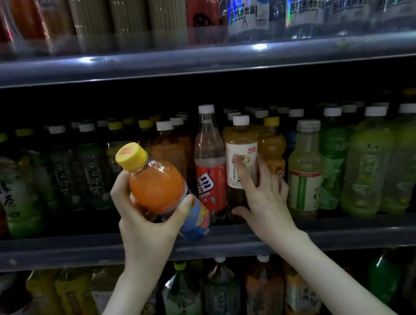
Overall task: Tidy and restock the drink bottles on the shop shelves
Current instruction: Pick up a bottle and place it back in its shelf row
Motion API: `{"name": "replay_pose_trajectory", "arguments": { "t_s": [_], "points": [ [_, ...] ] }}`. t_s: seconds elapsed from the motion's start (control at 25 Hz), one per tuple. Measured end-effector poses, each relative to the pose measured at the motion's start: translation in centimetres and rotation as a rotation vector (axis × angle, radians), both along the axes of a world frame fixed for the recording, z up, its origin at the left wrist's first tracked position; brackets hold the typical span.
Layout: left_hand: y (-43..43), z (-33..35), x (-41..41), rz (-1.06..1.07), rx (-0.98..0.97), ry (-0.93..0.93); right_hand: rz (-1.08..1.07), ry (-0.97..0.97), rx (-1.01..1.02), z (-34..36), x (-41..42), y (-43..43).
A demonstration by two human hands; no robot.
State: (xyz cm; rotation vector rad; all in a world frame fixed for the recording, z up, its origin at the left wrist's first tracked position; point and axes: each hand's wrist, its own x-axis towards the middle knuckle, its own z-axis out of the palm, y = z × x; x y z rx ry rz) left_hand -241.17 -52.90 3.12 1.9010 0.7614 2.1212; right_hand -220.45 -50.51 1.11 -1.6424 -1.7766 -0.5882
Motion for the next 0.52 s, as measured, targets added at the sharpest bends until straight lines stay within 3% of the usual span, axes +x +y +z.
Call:
{"name": "replay_pose_trajectory", "arguments": {
  "t_s": [0.12,0.24,0.32,0.44,0.52],
  "points": [
    [-0.5,-0.6,0.2,-0.043,-0.045,-0.005,-0.117,-0.070,0.059,-0.2,0.0,1.2],
    [-1.3,-1.2,0.6,-0.106,-0.146,-0.018,-0.069,-0.065,0.092,-0.4,0.1,0.6],
    [-2.0,-1.4,1.3,-0.164,-0.243,-0.006,0.179,0.118,0.077,0.0,0.3,-1.7],
    [-3.7,-1.5,3.9,-0.306,-0.367,0.069,0.658,0.530,-0.218,0.7,1.7,-7.6],
    [-5.3,-1.5,7.1,-0.397,-0.440,0.152,0.741,0.649,-0.404,0.4,4.0,-11.2]
  ]
}}
